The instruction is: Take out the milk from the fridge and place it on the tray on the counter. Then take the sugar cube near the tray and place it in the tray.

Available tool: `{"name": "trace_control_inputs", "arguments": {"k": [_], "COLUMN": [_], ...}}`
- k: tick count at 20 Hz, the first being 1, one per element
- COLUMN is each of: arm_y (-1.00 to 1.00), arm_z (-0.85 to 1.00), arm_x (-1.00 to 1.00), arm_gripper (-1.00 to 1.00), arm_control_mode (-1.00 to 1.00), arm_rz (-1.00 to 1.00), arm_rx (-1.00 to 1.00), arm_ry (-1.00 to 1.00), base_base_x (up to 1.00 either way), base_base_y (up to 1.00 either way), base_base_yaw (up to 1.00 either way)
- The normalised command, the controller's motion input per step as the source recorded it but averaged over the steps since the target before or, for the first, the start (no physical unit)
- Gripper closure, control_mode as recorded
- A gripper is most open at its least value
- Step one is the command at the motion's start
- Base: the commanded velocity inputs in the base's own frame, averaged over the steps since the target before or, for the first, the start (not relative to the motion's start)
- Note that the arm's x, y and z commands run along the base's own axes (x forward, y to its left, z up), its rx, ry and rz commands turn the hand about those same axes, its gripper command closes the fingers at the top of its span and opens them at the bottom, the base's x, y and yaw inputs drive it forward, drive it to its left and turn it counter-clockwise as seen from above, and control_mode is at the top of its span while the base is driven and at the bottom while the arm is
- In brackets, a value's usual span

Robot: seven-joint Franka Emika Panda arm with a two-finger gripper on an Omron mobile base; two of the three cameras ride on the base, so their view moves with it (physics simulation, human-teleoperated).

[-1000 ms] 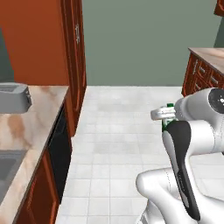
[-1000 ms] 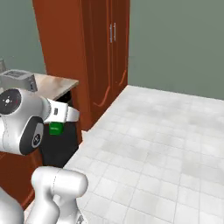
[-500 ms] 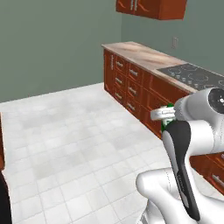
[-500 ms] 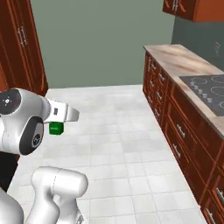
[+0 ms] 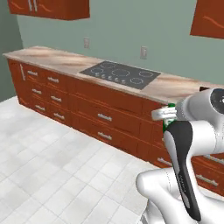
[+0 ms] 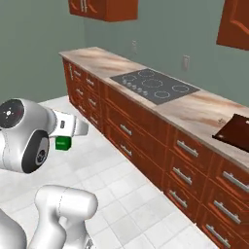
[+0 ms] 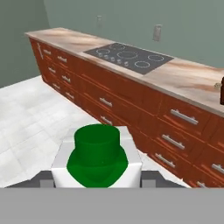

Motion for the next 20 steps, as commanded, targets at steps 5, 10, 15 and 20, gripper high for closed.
{"name": "trace_control_inputs", "arguments": {"k": [5, 10, 15, 20], "arm_y": [0.0, 0.0, 0.0, 0.0], "arm_z": [0.0, 0.0, 0.0, 0.0], "arm_x": [0.0, 0.0, 0.0, 0.0], "arm_gripper": [1.0, 1.0, 1.0, 1.0], "arm_control_mode": [1.0, 1.0, 1.0, 1.0], "arm_rz": [0.0, 0.0, 0.0, 0.0], "arm_rx": [0.0, 0.0, 0.0, 0.0], "arm_ry": [0.0, 0.0, 0.0, 0.0], "base_base_x": [0.7, 0.46, 0.41, 0.82], "base_base_y": [0.34, 0.05, 0.2, 0.64], "base_base_yaw": [-0.6, -0.71, -0.68, -0.28]}}
